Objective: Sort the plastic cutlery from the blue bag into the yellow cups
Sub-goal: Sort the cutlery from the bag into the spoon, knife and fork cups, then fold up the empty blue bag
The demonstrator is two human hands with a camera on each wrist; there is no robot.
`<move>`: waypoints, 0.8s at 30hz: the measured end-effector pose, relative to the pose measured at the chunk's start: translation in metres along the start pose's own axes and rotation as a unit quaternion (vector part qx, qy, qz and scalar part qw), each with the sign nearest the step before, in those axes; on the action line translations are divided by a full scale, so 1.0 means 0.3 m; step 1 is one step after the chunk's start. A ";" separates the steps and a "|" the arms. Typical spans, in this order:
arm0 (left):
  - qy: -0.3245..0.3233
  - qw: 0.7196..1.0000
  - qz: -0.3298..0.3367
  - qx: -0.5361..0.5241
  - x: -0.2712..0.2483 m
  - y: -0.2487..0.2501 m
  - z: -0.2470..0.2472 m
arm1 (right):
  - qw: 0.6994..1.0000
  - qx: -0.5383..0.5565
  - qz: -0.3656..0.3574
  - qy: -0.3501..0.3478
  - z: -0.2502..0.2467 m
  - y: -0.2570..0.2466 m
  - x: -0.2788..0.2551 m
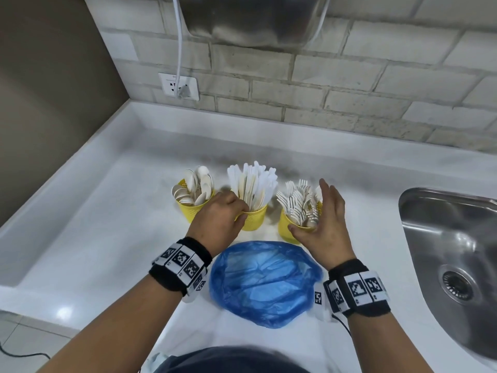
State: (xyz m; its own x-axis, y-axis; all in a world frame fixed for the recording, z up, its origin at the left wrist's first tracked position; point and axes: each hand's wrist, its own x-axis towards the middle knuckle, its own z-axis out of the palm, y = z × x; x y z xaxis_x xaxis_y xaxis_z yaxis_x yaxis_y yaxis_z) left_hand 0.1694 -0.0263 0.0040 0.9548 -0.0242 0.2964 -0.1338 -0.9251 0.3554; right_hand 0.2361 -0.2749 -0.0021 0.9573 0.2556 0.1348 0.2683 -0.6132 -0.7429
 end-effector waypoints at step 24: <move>-0.300 0.932 -0.177 0.103 -0.185 0.022 -0.032 | 0.991 0.044 -0.057 0.116 -0.061 -0.088 -0.082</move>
State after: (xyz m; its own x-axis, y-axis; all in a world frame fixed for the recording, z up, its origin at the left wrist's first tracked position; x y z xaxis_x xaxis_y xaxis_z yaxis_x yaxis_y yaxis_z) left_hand 0.1131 -0.0275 -0.0016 0.9142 0.1464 -0.3780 0.2128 -0.9670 0.1401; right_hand 0.2074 -0.2787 0.0263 0.9226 0.1348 0.3615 0.3764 -0.5200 -0.7667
